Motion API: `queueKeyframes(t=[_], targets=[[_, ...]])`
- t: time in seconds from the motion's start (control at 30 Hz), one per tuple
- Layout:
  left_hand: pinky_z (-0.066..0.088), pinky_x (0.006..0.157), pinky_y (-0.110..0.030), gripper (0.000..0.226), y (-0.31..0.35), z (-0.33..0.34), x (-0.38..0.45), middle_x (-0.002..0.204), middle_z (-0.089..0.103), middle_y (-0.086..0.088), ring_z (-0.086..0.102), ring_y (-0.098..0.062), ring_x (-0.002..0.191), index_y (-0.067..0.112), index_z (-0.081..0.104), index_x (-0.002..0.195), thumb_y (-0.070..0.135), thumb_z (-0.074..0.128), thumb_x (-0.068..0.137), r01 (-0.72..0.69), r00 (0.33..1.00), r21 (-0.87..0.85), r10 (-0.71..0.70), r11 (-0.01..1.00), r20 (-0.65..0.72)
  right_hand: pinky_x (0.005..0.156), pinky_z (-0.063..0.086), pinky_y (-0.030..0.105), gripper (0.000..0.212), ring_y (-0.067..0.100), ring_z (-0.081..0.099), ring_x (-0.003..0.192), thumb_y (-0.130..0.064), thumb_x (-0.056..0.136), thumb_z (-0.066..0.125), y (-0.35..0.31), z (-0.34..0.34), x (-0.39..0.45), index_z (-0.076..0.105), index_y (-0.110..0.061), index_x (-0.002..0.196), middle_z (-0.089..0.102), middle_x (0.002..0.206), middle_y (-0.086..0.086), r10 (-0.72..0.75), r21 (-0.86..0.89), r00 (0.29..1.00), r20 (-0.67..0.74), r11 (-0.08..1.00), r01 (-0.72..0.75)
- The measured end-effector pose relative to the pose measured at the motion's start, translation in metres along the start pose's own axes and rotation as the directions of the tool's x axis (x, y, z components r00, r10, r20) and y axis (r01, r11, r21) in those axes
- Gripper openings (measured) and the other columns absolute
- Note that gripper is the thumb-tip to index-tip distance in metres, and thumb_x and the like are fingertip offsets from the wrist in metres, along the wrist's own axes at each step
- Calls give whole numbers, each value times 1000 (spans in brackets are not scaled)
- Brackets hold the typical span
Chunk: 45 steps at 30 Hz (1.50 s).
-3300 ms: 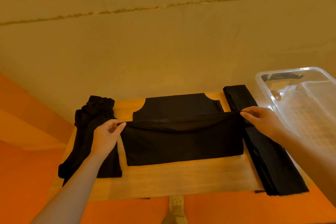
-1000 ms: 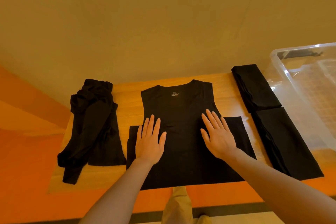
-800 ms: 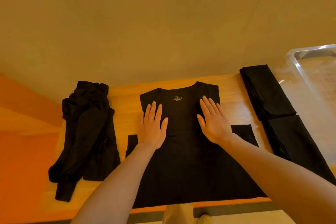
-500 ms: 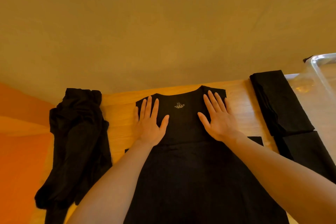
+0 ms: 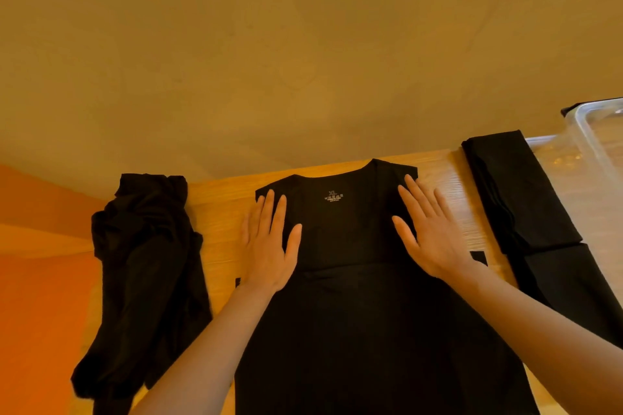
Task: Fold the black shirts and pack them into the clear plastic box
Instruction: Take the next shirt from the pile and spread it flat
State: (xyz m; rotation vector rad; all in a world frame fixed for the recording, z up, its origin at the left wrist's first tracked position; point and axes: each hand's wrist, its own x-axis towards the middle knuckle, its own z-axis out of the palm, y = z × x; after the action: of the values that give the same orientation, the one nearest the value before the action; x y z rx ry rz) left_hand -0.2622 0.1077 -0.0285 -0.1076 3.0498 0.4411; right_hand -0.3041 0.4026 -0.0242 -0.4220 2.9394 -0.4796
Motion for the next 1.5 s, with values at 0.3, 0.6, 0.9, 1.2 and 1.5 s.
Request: queueKeyframes(t=[0.3, 0.6, 0.9, 1.2, 1.5], targets=[[27, 105, -44, 48, -45, -19, -93, 143, 47, -1, 40, -18, 133, 21, 53, 133, 46, 35, 95, -33, 996, 79, 26, 996, 80, 116, 26, 38, 44, 22, 35, 139, -22, 94, 55, 63, -38, -75, 50, -17, 137, 41, 149, 4, -101, -143, 978, 183, 981, 128], [26, 97, -37, 27, -33, -40, -92, 117, 55, 8, 51, -14, 112, 28, 58, 117, 30, 61, 91, 218, 972, 97, -225, 971, 70, 99, 38, 30, 36, 17, 50, 117, -22, 93, 57, 61, -62, -73, 52, -22, 128, 54, 124, -1, 32, -262, 966, 257, 964, 38], [27, 95, -38, 8, -25, -69, -74, 106, 59, 3, 53, -23, 112, 29, 58, 94, 32, 63, 90, 509, 805, 72, -504, 858, 311, 84, 49, 31, 15, 19, 57, 90, -14, 89, 63, 53, -79, -62, 63, -12, 104, 59, 105, 5, 204, -48, 939, 277, 979, -199], [40, 88, -30, 19, -28, -141, -81, 98, 63, 7, 56, -6, 93, 20, 65, 101, 26, 72, 84, 500, 863, -499, -362, 708, 351, 69, 45, 22, 11, 14, 65, 75, -15, 89, 65, 49, -144, -71, 65, -23, 97, 69, 85, 0, 246, 404, 927, 284, 846, -348], [38, 69, -16, 14, -39, -175, -17, 96, 64, 5, 56, -1, 85, 20, 65, 102, 22, 69, 88, 388, 913, -617, -377, 685, 156, 76, 44, 23, 5, 13, 60, 75, -17, 90, 64, 38, -179, -5, 66, -20, 94, 65, 79, 1, 314, 537, 948, 62, 789, -297]])
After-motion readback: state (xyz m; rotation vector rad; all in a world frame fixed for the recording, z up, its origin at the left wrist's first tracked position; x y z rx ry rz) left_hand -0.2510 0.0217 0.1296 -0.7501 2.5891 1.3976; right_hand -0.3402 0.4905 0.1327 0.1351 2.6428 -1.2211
